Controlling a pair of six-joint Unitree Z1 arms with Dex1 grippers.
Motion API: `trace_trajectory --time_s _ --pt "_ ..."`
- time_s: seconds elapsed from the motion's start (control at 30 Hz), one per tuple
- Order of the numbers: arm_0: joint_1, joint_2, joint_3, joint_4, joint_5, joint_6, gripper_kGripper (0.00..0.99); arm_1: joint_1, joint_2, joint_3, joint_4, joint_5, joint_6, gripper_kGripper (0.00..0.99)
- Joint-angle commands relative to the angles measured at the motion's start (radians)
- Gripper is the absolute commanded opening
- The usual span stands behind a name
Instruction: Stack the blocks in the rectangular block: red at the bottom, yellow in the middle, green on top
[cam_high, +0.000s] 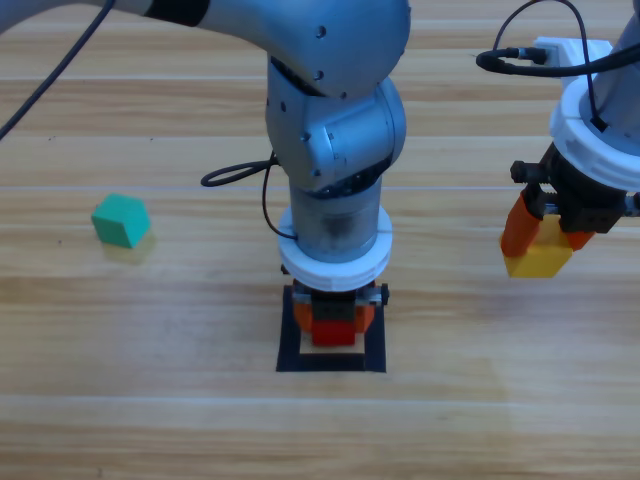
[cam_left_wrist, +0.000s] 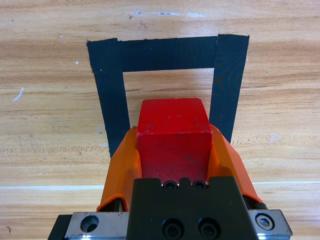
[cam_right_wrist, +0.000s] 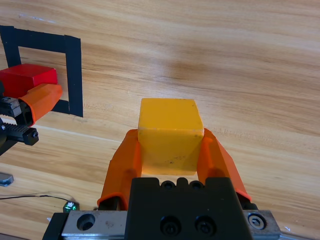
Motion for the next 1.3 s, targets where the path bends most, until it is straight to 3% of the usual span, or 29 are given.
trace_trajectory --time_s 0.03,0.7,0.77,0.83,0.87,0.9,1.3 --pt "-0.026 0.061 -0.009 0.009 0.012 0.005 0.078 -0.003 0.024 0.025 -0.011 -0.003 0.002 0.0" --pt "-0.035 0.068 -0.018 0.01 0.013 -0.012 0.101 -0.003 0.026 0.025 -0.011 -0.003 -0.006 0.0" --pt "-0.038 0.064 -0.019 0.012 0.015 -0.02 0.212 -0.003 0.026 0.025 -0.011 -0.002 -0.006 0.0" --pt "-0.046 0.061 -0.029 0.018 0.015 -0.032 0.706 -0.003 0.024 0.024 -0.011 0.0 -0.006 0.0" --pt "-0.047 0.061 -0.032 0.023 0.016 -0.033 0.899 -0.003 0.024 0.025 -0.011 0.0 -0.006 0.0" --pt "-0.047 0.061 -0.038 0.029 0.016 -0.035 0.974 -0.003 0.024 0.025 -0.011 0.0 -0.006 0.0" --pt "-0.047 0.035 -0.039 0.043 0.023 -0.052 0.99 -0.003 0.02 0.025 -0.011 0.002 -0.004 0.0"
